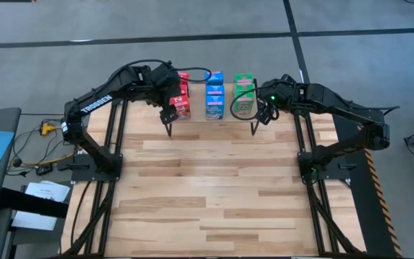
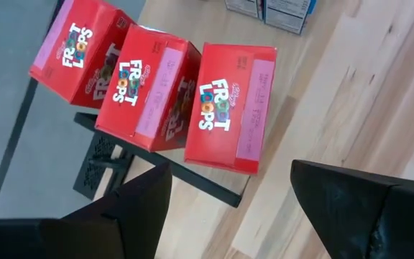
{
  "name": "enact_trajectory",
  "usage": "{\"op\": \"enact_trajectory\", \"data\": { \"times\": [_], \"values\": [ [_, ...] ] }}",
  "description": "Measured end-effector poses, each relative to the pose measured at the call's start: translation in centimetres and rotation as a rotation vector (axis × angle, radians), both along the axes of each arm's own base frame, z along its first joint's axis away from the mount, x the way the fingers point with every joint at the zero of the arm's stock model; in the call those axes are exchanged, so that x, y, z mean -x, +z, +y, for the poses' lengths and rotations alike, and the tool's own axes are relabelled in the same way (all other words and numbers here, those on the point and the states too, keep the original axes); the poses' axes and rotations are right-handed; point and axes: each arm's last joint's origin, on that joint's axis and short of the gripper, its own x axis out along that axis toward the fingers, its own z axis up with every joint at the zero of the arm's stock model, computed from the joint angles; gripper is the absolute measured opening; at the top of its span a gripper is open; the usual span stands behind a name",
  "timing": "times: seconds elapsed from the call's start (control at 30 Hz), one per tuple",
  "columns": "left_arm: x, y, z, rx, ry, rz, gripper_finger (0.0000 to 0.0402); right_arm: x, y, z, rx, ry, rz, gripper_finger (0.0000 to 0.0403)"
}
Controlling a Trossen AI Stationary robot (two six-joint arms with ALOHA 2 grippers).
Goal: Stack cereal on shelf
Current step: Put the red cereal box on the shelf aligned with the other red cereal box
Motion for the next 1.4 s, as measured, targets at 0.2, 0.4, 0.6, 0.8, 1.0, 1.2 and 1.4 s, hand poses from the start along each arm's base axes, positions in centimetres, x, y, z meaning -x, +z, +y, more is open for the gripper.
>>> {"op": "enact_trajectory", "data": {
  "times": [0.2,0.4,0.6,0.8,1.0,1.2,1.4],
  "values": [
    [-0.5,-1.1,0.5,-0.013,0.026,0.086,0.0276,0.0,0.0,0.0,0.000,0.000,0.000,0.0269],
    [-0.8,-1.8,0.7,-0.004,0.042,0.137,0.0276,0.0,0.0,0.0,0.000,0.000,0.000,0.0269],
    [-1.3,-2.2,1.0,-0.010,0.039,0.146,0.0276,0.0,0.0,0.0,0.000,0.000,0.000,0.0269],
    [-1.9,-3.0,1.6,0.002,0.047,0.184,0.0276,0.0,0.0,0.0,0.000,0.000,0.000,0.0269],
    [-1.6,-3.0,1.9,-0.033,0.061,0.213,0.0276,0.0,0.0,0.0,0.000,0.000,0.000,0.0269],
    [-1.3,-3.0,2.0,-0.050,0.083,0.242,0.0276,0.0,0.0,0.0,0.000,0.000,0.001,0.0269],
    [-1.4,-3.1,1.7,-0.043,0.078,0.238,0.0276,0.0,0.0,0.0,0.000,0.000,0.001,0.0269]
  ]
}}
